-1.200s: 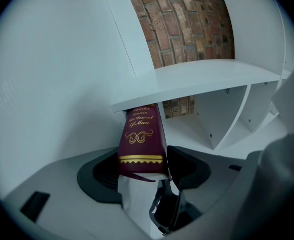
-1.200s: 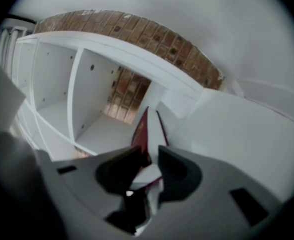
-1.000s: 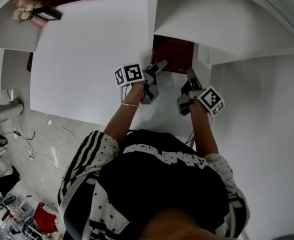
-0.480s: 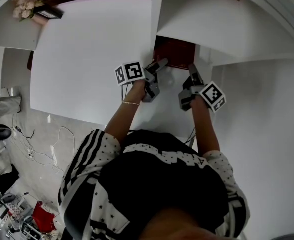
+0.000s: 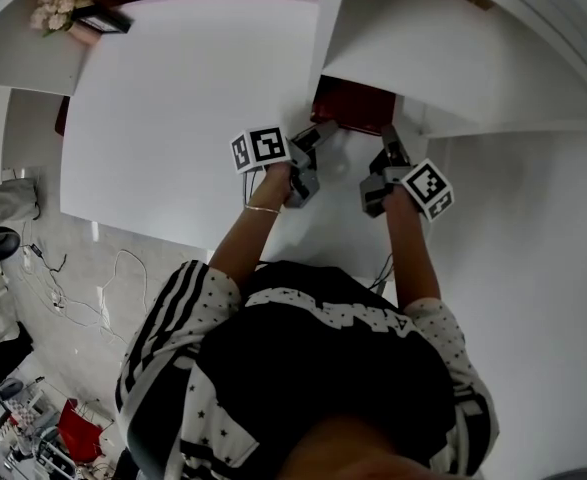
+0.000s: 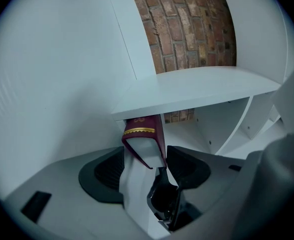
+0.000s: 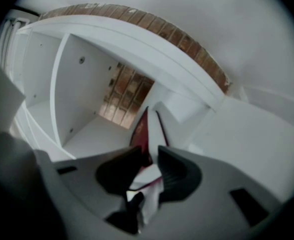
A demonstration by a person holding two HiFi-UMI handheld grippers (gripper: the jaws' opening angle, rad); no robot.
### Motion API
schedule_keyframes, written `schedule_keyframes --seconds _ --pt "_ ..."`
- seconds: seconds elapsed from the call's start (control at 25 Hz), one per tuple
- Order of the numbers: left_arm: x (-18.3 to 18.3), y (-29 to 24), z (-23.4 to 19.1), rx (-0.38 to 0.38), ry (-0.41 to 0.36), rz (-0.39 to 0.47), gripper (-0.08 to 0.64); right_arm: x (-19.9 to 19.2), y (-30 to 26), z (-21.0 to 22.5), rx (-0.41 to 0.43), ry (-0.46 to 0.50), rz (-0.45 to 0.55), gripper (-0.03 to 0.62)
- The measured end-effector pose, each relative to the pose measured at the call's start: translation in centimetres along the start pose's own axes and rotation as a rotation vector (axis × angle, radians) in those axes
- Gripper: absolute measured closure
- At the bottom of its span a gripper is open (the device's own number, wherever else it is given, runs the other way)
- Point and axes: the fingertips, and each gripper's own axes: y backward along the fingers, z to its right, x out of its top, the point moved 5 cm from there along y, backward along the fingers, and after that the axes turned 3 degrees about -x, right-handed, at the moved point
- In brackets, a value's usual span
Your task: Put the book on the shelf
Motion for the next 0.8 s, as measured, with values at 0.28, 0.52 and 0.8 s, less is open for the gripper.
schedule_keyframes --seconds 0.28,0.52,0.8 --pt "0.0 0.1 -0.1 0.002 -0.011 -0.004 0.264 0.3 -1.0 0.5 -0.010 -0.007 0.006 0.477" --pt "-0.9 1.5 0.5 -0.001 -0.013 0.004 0.264 0.1 -0.2 0.5 -0.003 -0.007 0.014 0.476" --pt "0.1 2.1 1.6 -0.035 -0.030 0.034 0.264 0.0 -1.6 0.9 0.032 -0.018 0.039 0.440"
